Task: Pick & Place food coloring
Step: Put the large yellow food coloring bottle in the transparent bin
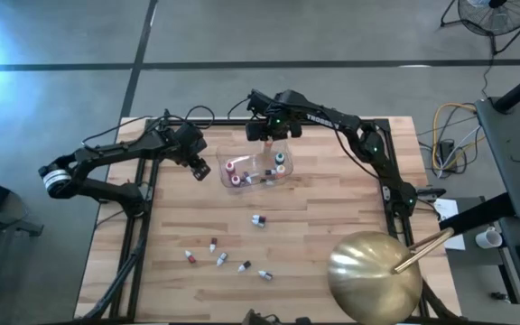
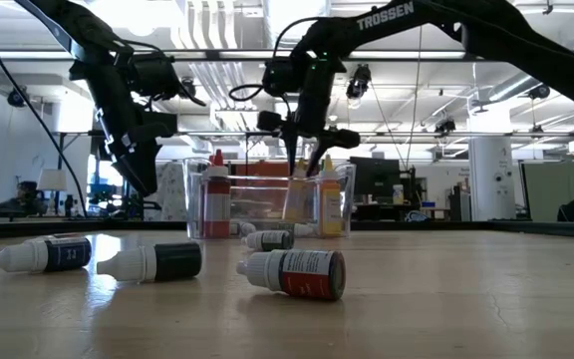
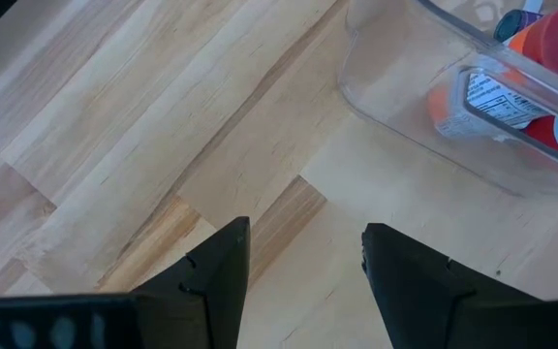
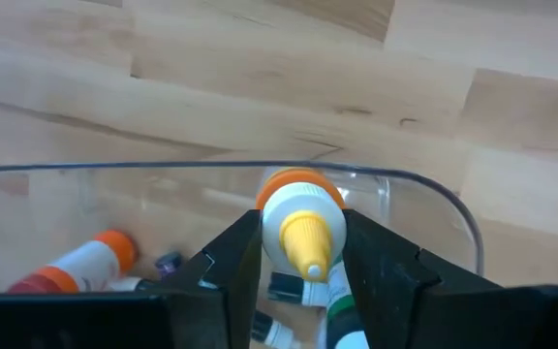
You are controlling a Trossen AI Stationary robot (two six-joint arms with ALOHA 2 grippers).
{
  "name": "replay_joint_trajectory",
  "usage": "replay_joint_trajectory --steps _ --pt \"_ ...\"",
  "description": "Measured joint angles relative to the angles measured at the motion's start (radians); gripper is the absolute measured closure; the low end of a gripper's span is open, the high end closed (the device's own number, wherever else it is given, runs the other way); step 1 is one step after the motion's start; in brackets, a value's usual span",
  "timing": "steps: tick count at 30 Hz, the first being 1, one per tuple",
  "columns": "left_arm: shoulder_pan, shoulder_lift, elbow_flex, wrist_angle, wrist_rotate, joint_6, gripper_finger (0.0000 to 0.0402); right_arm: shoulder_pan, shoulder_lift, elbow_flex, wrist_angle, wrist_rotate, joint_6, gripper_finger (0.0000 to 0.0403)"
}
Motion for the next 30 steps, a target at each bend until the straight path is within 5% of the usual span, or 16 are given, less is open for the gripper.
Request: replay_joint_trajectory --steps 11,20,26,30 --pt "0.0 0.0 0.0 0.0 0.0 0.0 0.0227 0.011 0.0 0.0 0.019 0.015 -0.072 0.0272" --pt "0.0 0.0 0.0 -0.002 0.0 0.0 0.0227 0.076 0.0 0.0 0.021 0.027 -0.36 0.0283" --pt "0.0 0.0 0.0 -0.006 0.0 0.0 0.0227 0.111 0.0 0.0 0.021 0.168 -0.683 0.0275" --pt "0.0 0.0 0.0 -0.008 0.0 0.0 0.0227 0.118 0.0 -0.002 0.023 0.17 -0.768 0.0273"
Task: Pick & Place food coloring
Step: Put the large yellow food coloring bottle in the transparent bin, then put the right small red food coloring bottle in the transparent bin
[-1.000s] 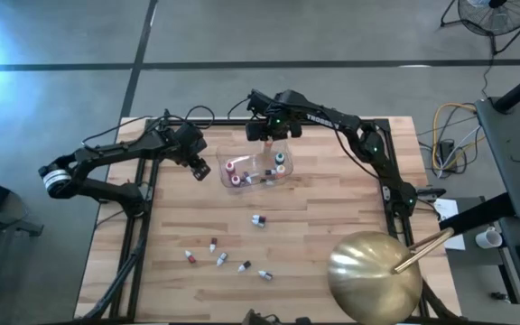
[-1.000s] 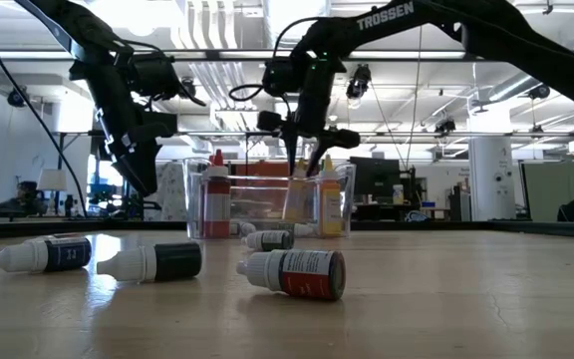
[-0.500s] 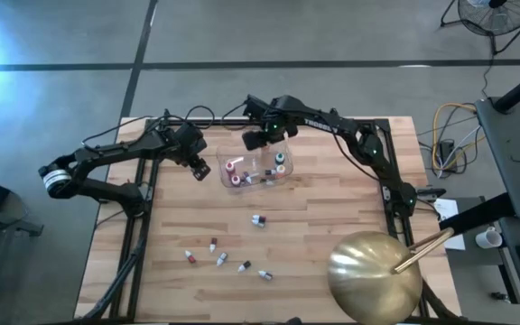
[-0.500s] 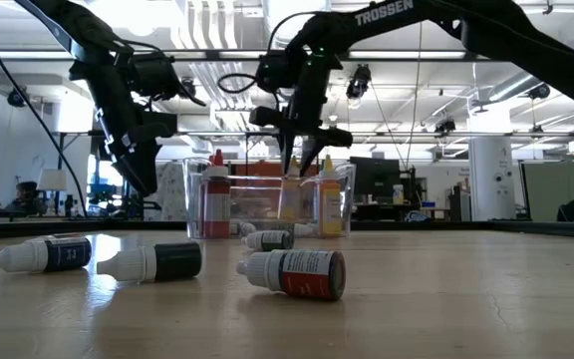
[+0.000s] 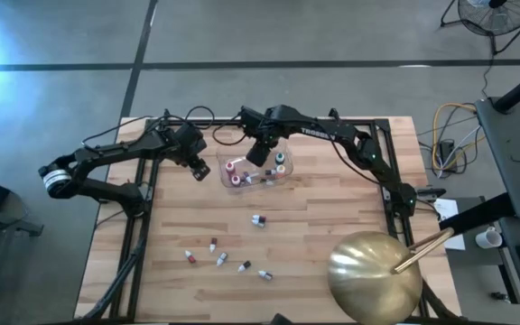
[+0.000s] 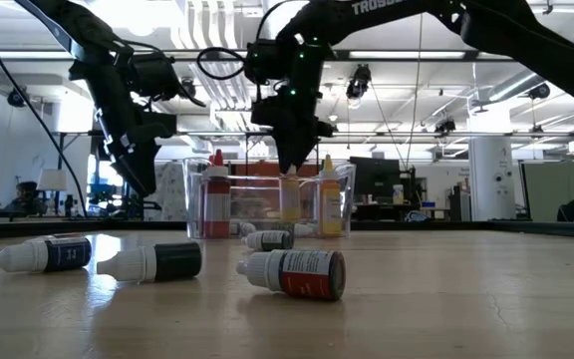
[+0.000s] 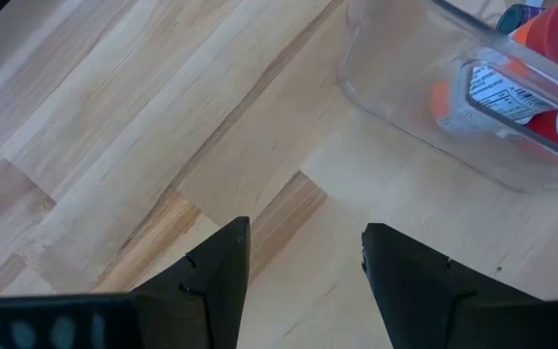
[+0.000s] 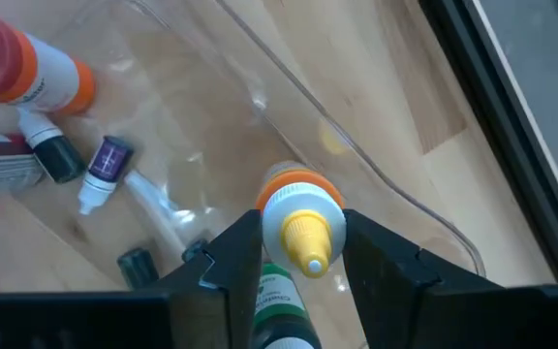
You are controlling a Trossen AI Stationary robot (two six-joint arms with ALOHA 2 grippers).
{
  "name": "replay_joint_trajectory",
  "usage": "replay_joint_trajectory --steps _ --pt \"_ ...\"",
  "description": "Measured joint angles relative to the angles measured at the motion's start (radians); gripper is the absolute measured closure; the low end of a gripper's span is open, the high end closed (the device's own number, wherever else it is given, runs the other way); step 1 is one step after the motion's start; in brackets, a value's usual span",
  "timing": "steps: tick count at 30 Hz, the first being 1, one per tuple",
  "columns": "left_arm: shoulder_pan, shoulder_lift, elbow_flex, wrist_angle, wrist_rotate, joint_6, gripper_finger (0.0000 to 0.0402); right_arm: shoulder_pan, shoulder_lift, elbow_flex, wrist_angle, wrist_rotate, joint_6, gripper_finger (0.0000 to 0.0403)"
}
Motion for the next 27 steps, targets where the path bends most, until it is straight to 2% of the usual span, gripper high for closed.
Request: replay_joint_trajectory --steps 7,12,27 --pt "-0.001 0.0 0.0 -0.008 0.0 -0.005 0.0227 -0.001 0.0 -0.023 0.0 -0.038 -0.013 0.0281" --pt "-0.001 0.0 0.0 -0.012 0.0 -0.004 0.0227 -0.001 0.0 -0.055 0.009 -0.092 -0.014 0.0264" --pt "0.0 0.0 0.0 -0.012 0.0 -0.006 0.0227 -0.001 -0.014 -0.061 0.036 -0.077 -0.01 0.0211"
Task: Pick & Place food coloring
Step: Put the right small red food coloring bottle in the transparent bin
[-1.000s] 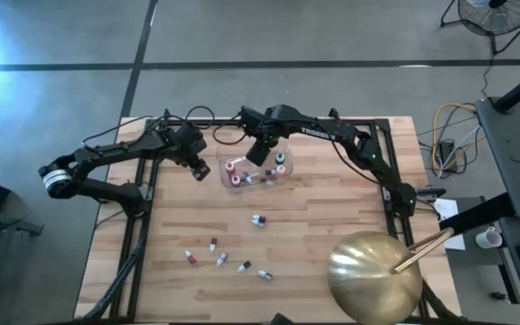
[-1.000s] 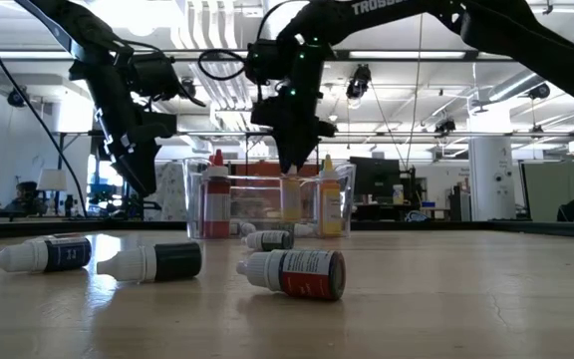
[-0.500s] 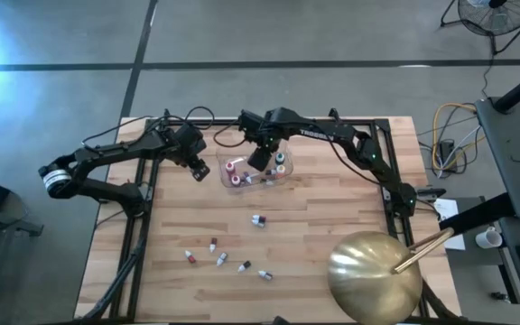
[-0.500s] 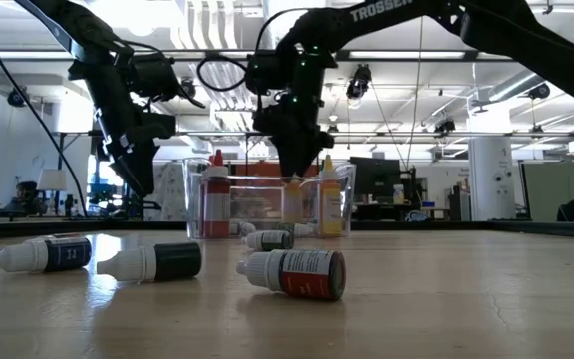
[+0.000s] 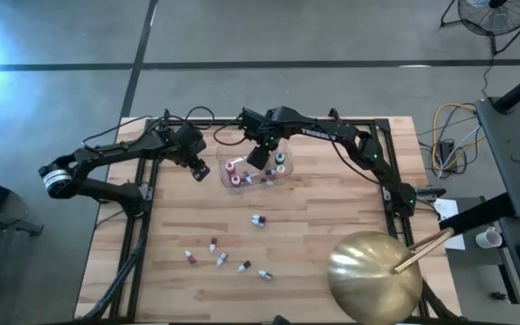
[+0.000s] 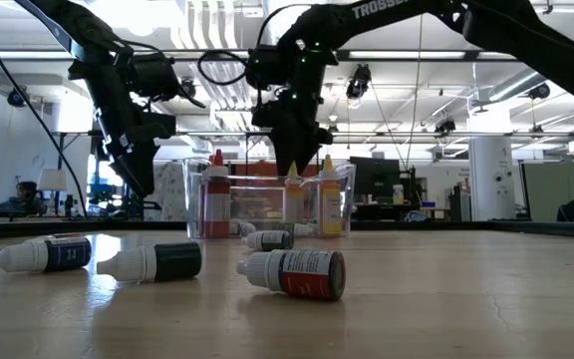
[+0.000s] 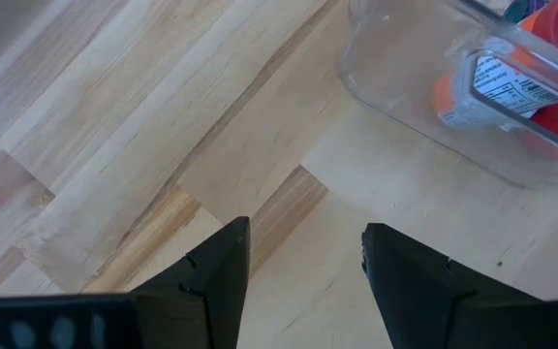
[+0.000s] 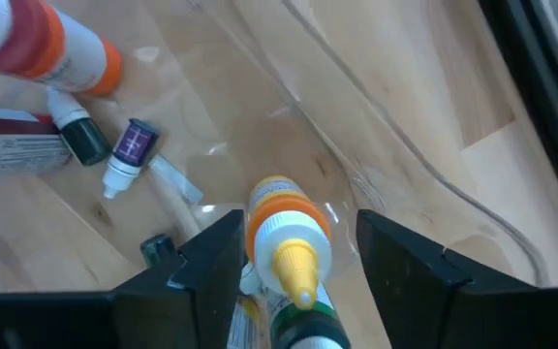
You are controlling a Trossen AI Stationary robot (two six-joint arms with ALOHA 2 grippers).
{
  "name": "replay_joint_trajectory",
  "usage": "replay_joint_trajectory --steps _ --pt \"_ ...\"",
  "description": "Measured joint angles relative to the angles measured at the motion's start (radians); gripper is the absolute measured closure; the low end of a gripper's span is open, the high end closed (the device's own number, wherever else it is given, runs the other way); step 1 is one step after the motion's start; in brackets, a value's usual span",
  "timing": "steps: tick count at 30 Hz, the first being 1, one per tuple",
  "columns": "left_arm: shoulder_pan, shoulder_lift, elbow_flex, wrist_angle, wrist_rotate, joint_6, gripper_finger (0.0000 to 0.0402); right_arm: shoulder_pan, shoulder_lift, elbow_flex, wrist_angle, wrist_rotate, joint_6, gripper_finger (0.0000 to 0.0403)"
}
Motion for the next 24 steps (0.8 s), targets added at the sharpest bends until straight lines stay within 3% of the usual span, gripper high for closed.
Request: replay_joint_trajectory --steps 9,18,24 --pt "0.001 0.0 0.0 0.0 0.0 -0.002 0.0227 0.004 -0.033 0.001 0.034 0.049 -0.017 0.0184" --pt "0.001 0.0 0.0 0.0 0.0 0.002 0.0227 0.085 -0.047 0.001 0.143 0.014 -0.16 0.02" --pt "0.0 0.0 0.0 -0.026 0.034 0.01 0.0227 0.123 -0.081 0.001 0.089 0.002 -0.111 0.0204"
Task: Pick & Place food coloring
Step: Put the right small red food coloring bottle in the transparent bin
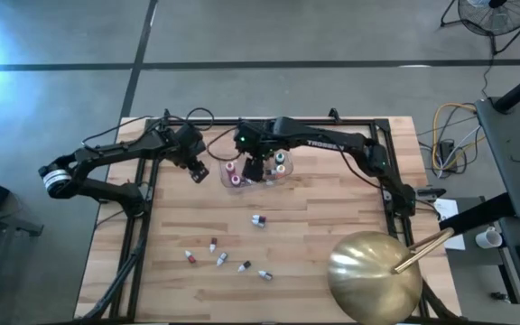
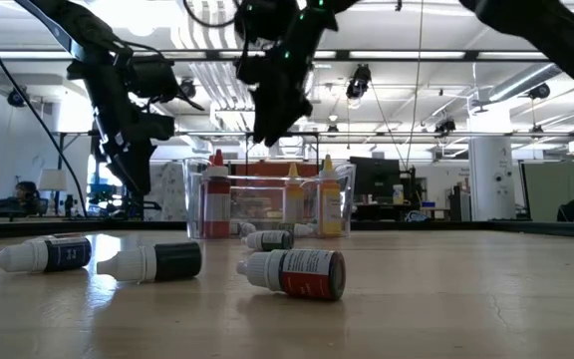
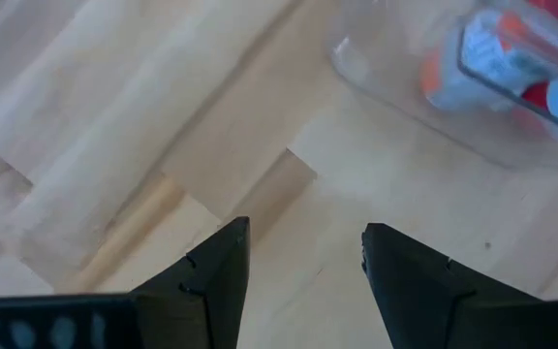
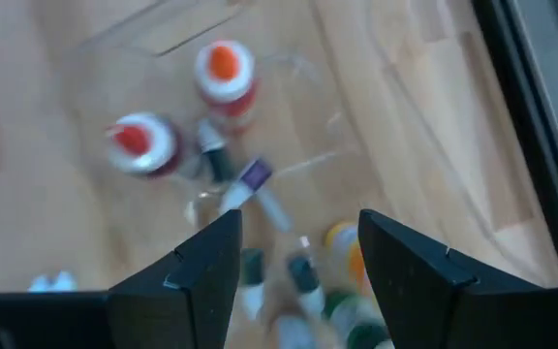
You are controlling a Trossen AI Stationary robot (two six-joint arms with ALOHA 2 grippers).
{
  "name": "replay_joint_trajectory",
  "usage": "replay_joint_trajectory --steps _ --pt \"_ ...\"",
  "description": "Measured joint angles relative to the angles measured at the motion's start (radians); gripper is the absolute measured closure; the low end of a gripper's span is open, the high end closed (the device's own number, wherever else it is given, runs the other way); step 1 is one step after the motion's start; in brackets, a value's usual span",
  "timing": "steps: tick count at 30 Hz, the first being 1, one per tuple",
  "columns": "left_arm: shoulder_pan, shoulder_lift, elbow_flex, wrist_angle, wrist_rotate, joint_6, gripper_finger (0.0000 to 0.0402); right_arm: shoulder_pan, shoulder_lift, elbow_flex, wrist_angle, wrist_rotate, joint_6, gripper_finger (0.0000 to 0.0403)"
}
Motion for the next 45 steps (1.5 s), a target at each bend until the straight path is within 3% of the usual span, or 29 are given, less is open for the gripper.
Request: replay_joint_trajectory --steps 12,21,27,34,40,45 --pt "-0.008 -0.002 0.0 -0.017 0.021 0.044 0.0227 0.194 -0.073 -0.014 -0.221 -0.003 0.058 0.0204" --pt "-0.015 -0.008 -0.013 -0.017 0.095 0.069 0.0227 0.37 -0.096 -0.22 -0.213 -0.01 0.117 0.0204" --pt "-0.023 -0.028 -0.056 -0.012 0.105 0.068 0.0227 0.481 -0.157 -0.403 -0.018 -0.078 0.277 0.0204" --pt "-0.026 -0.039 -0.066 0.001 0.123 0.051 0.0227 0.563 -0.142 -0.506 0.255 -0.205 0.398 0.0204" --pt "-0.027 -0.039 -0.067 0.001 0.124 0.05 0.0227 0.602 -0.106 -0.57 0.444 -0.213 0.443 0.0204" --pt "-0.028 -0.039 -0.069 0.001 0.124 0.049 0.0227 0.628 -0.068 -0.587 0.492 -0.19 0.472 0.0204"
